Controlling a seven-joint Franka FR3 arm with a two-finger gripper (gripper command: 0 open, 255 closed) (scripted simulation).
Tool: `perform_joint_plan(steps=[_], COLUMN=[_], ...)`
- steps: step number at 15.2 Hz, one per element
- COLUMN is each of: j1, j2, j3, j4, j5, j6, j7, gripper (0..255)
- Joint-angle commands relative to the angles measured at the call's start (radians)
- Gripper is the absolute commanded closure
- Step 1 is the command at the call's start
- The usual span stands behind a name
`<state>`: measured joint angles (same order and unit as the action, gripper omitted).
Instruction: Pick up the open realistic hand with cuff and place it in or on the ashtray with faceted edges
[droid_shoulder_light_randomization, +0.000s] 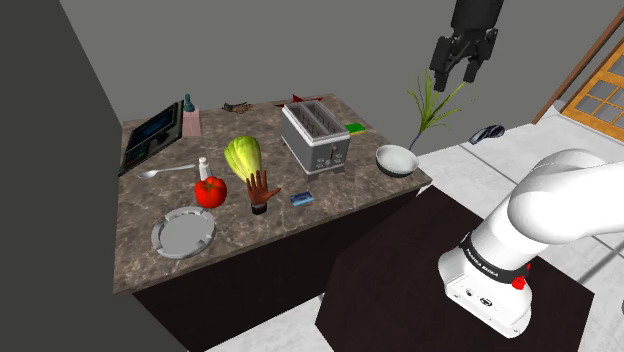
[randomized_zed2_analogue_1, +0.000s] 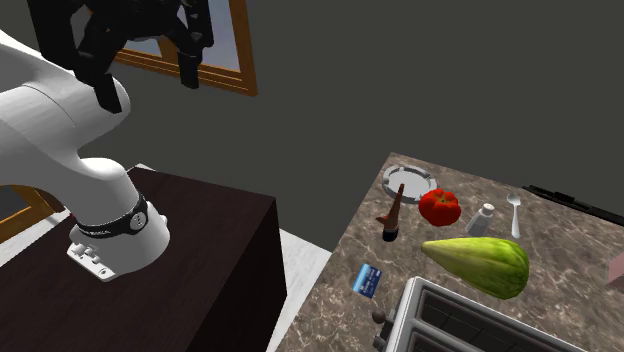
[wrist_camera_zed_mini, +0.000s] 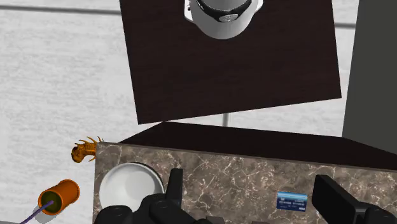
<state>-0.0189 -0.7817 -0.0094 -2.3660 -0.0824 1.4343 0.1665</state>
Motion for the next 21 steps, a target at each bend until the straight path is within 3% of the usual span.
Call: perform_joint_plan(steps=[1, 11, 21], j1=[0.000, 0.092, 0.174], j2=[0.000, 0.163, 0.449], j3=[0.000, 0.015, 0.049], j4=[0.000, -0.161, -0.192], j5=[0.000, 0.009, 0.009], j6=[0.000, 0.415, 0.824], j7=[0.000, -0.103, -0.197], gripper=[0, 0, 0])
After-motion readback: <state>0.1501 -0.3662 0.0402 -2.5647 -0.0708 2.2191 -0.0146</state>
